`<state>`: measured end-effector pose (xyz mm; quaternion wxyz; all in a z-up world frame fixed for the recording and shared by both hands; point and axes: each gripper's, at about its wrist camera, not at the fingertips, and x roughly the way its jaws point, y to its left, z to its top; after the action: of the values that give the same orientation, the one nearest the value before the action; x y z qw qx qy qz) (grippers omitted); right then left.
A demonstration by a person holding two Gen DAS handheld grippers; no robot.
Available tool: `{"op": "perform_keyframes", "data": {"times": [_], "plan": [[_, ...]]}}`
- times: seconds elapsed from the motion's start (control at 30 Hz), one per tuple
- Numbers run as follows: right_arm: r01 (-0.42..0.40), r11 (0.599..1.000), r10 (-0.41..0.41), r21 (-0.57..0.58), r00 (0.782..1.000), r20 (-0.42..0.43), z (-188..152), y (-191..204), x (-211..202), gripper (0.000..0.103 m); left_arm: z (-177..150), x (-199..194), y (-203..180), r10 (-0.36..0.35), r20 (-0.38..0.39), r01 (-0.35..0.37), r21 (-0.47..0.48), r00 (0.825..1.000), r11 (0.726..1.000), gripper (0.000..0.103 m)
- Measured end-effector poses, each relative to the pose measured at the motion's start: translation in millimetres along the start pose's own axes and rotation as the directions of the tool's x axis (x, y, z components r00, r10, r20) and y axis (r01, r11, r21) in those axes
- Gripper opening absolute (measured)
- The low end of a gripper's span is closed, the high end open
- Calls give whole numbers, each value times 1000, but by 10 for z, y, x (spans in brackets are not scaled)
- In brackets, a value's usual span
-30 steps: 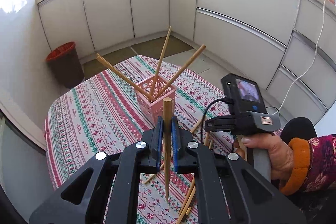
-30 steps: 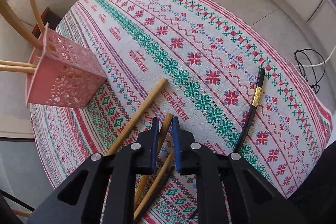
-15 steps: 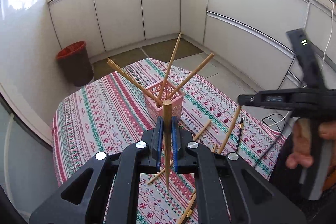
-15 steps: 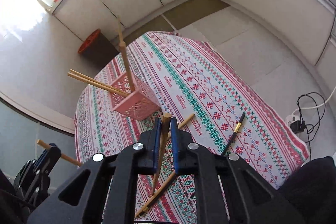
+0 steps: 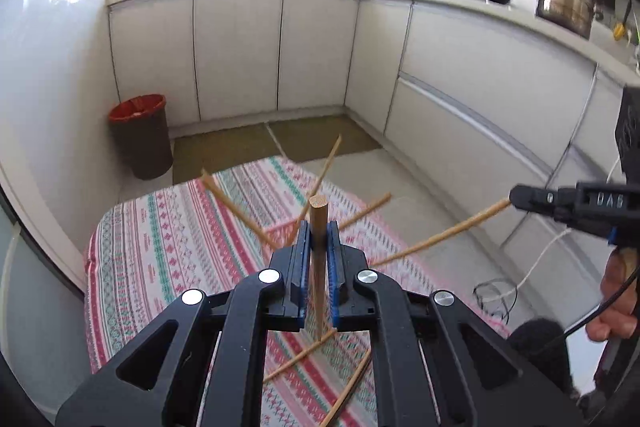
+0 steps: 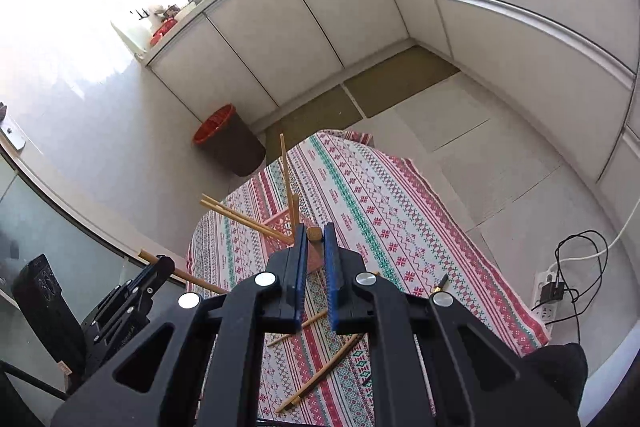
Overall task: Organize utensils
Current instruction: 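Lift both held chopsticks upright and carry them over the pink holder, then lower both held chopsticks into the pink holder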
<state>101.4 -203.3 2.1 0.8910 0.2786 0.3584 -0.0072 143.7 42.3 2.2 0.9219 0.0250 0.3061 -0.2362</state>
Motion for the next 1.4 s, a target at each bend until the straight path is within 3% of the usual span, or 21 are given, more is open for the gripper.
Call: {"op": "perform_keyframes", "data": {"times": [0.13,0.37,0.53,0.73,0.97,1.1,1.17,1.2,1.27,1.3,1.33,1.4], "plan": [[-8,1000,8,-2,1000,30,162,-27,-125,8,254,-82,38,-1,75,6,-64,997,998,7],[-51,999,51,-8,998,29,343,-51,-202,8,532,-41,142,83,160,-57,-158,984,986,7],[-81,996,82,-28,996,21,399,69,-173,8,524,208,213,128,154,-101,-171,980,980,8],[-119,992,119,-46,993,13,458,267,-99,9,341,578,429,110,76,-94,-197,991,976,9],[-137,986,142,-95,989,43,547,519,-81,8,361,281,574,126,129,-93,-236,984,967,10],[-123,985,131,-125,989,62,607,643,-60,8,320,224,671,144,108,-111,-262,984,959,17],[-119,984,128,-131,989,68,617,668,-68,9,281,298,720,144,49,-126,-268,988,955,24],[-122,984,132,-131,989,68,621,674,-75,8,247,392,742,125,-21,-127,-267,992,955,34],[-121,983,132,-136,989,73,616,673,-100,8,98,652,771,52,-181,-104,-288,982,952,37],[-120,983,131,-136,989,73,615,667,-103,8,0,787,773,-1,-261,-83,-310,965,947,37],[-120,983,131,-136,989,72,609,654,-112,9,-150,973,772,-76,-369,-61,-347,926,936,37],[-120,984,130,-134,989,68,608,631,-121,9,-407,1232,782,-183,-462,-42,-434,868,900,37]]}}
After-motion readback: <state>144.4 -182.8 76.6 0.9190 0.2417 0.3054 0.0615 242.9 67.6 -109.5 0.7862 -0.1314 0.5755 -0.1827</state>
